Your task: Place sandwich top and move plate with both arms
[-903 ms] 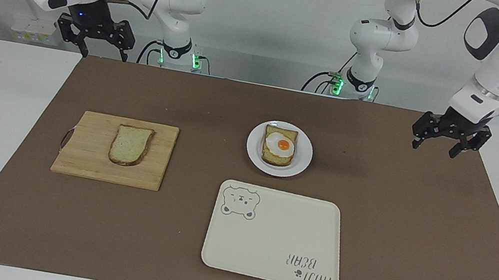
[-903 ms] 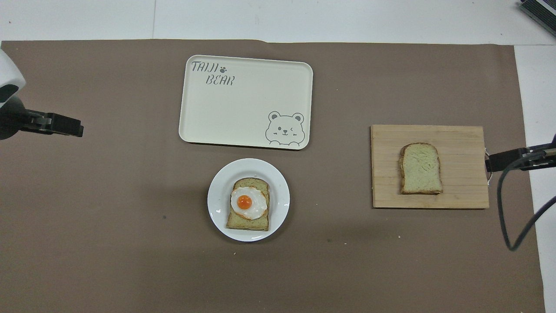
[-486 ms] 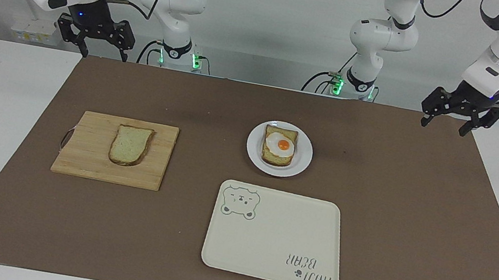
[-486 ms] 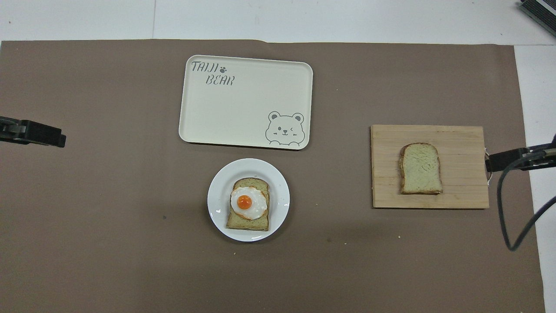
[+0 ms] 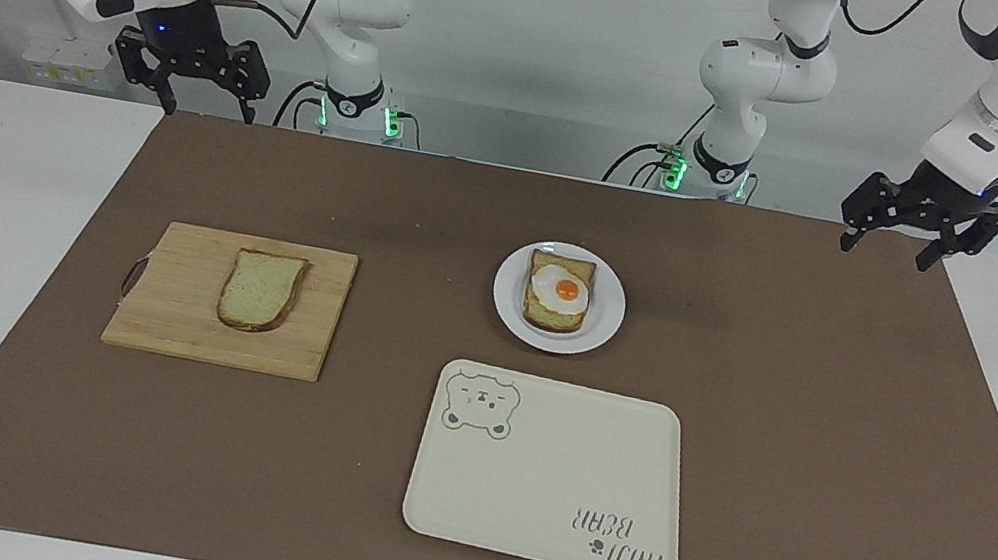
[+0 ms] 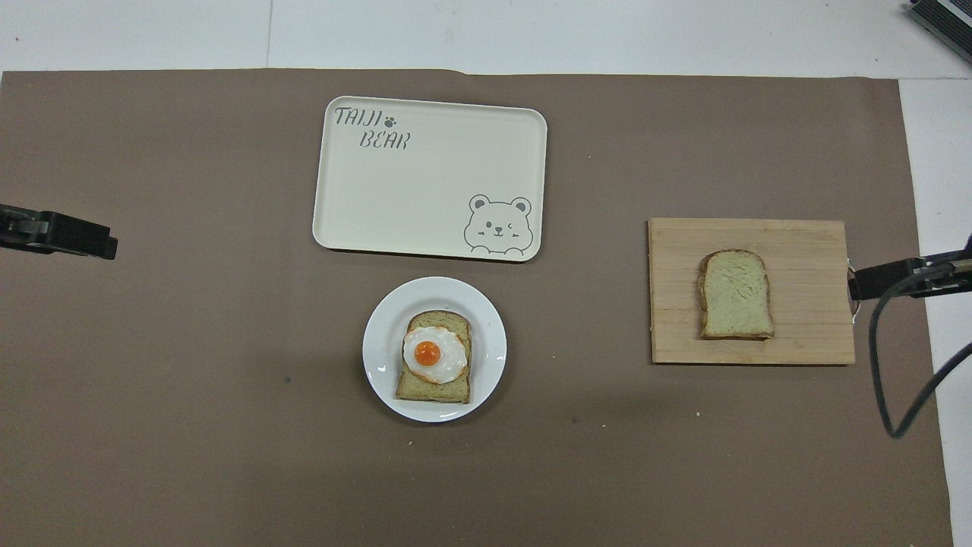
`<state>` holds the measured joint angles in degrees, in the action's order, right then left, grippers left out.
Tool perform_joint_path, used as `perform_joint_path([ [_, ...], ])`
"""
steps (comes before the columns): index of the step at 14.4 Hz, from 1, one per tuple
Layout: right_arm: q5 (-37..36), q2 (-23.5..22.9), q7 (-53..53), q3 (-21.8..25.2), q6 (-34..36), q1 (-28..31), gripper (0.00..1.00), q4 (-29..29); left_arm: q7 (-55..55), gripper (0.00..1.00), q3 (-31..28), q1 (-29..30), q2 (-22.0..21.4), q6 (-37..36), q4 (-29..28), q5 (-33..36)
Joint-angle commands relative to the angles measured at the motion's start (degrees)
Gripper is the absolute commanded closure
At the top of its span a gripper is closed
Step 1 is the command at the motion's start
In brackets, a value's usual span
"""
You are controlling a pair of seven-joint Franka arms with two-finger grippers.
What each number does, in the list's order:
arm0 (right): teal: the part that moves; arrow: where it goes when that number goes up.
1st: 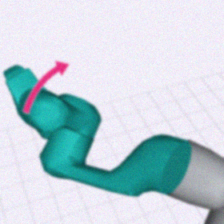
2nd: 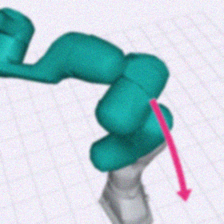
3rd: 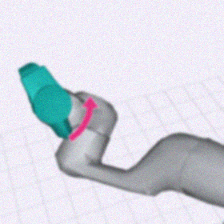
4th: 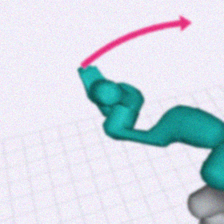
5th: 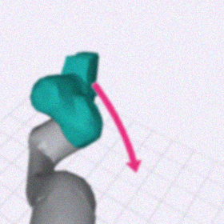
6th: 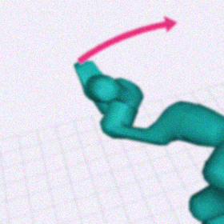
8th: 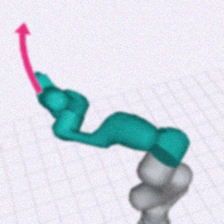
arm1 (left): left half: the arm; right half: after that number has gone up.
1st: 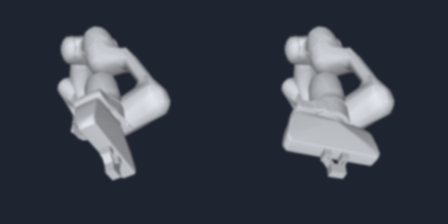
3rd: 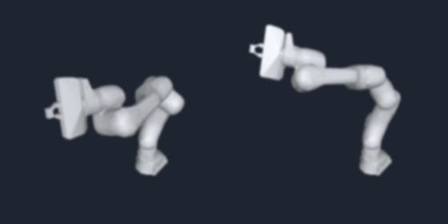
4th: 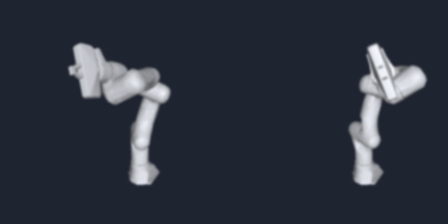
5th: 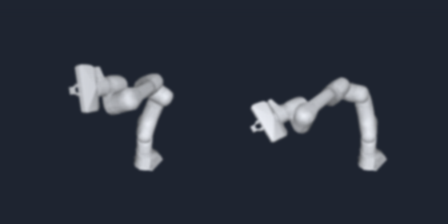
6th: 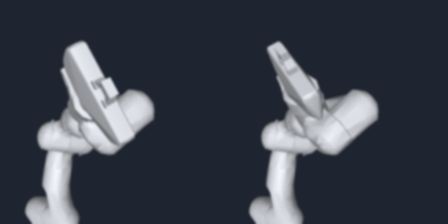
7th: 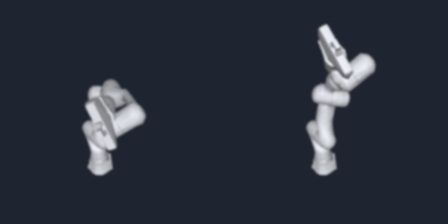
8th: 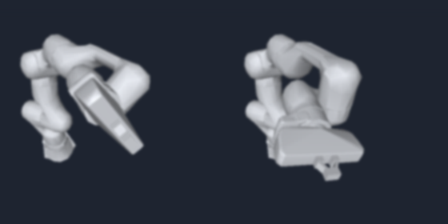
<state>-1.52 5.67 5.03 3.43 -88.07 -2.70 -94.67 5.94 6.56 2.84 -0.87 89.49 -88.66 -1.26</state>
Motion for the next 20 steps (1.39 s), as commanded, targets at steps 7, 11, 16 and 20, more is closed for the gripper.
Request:
perform_joint_path([
  [7,0.29,1.27,1.13,0.00,-1.40,0.23,0.00,-1.66,0.30,0.00,0.03,-0.38,-0.27,-0.81,-0.20,0.64],
  [11,0.29,1.54,1.21,0.00,-1.31,0.67,0.00,-2.10,0.56,0.00,0.03,-0.38,-0.80,-0.72,-0.99,0.64],
  [16,0.29,1.54,1.21,0.00,-1.40,0.85,0.00,-2.19,0.39,0.00,0.03,-0.38,-0.89,-0.63,-1.43,0.56],
  [20,0.38,1.19,1.82,0.35,-1.75,1.81,0.00,-3.50,0.56,0.00,0.03,-0.47,-0.89,-0.80,-1.25,0.56],
])
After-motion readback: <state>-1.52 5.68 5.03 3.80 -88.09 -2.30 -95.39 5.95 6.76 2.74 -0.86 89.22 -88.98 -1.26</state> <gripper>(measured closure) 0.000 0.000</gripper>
